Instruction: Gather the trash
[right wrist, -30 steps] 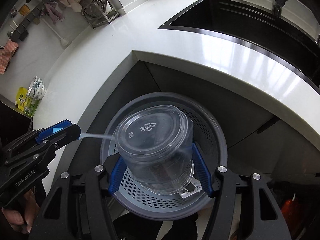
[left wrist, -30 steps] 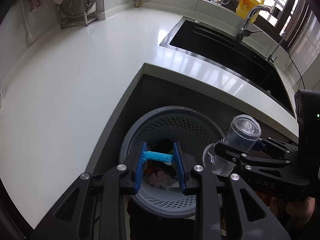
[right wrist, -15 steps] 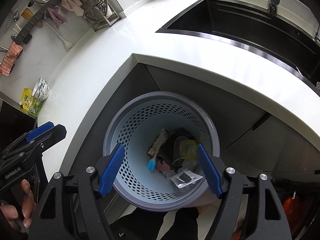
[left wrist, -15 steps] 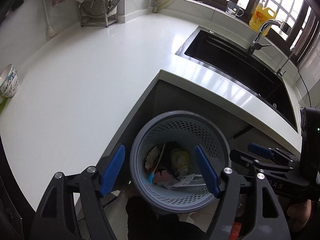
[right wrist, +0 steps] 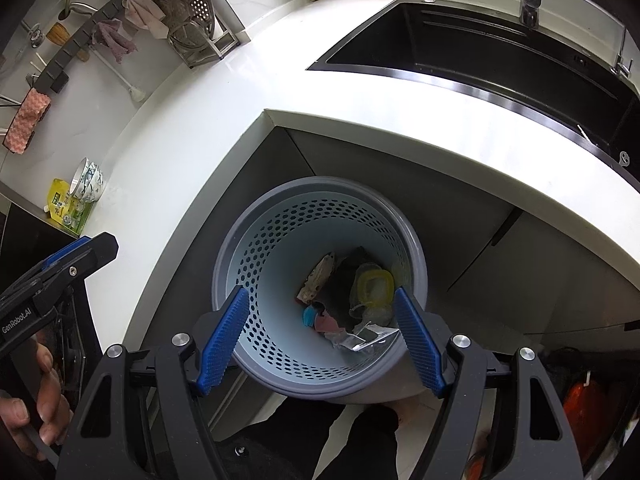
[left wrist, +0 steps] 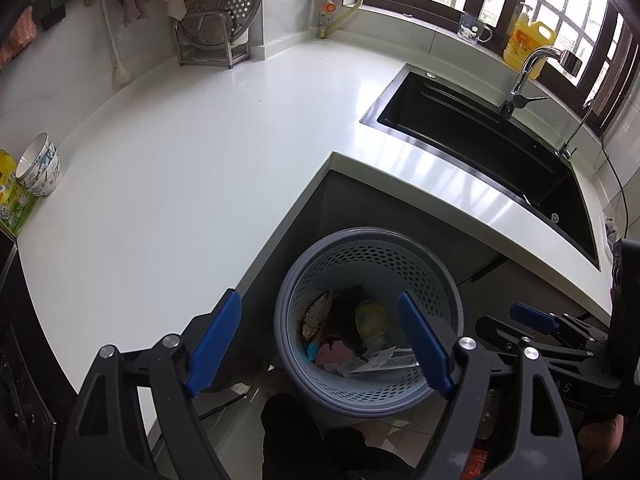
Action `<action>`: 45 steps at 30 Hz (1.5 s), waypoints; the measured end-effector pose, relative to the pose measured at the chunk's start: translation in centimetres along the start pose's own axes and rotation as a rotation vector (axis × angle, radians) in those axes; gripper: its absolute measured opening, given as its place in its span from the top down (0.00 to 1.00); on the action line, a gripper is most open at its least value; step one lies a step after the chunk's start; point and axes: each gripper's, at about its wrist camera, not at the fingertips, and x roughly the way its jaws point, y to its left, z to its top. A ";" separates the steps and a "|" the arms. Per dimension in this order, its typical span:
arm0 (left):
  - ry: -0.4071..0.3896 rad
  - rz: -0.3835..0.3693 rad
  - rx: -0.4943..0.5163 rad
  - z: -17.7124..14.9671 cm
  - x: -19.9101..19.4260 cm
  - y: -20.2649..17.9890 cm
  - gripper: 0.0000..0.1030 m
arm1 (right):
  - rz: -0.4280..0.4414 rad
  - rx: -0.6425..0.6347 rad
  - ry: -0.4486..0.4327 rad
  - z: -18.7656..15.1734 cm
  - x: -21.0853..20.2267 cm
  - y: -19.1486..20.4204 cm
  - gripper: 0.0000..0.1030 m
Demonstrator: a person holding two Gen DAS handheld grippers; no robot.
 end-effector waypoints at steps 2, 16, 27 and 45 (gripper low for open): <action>-0.008 0.004 0.000 0.0 -0.5 0.0 0.20 | 0.001 -0.008 0.000 -0.3 -0.3 0.1 0.30; -0.023 0.035 -0.012 -0.1 -2.2 0.1 0.14 | 0.009 -0.044 -0.009 -1.2 -1.7 1.3 0.30; -0.025 0.055 -0.030 -0.2 -2.7 0.2 0.11 | 0.016 -0.061 -0.017 -1.0 -2.1 1.7 0.29; -0.032 0.078 -0.029 0.1 -3.2 0.2 0.07 | 0.009 -0.060 -0.036 -0.8 -2.8 1.7 0.27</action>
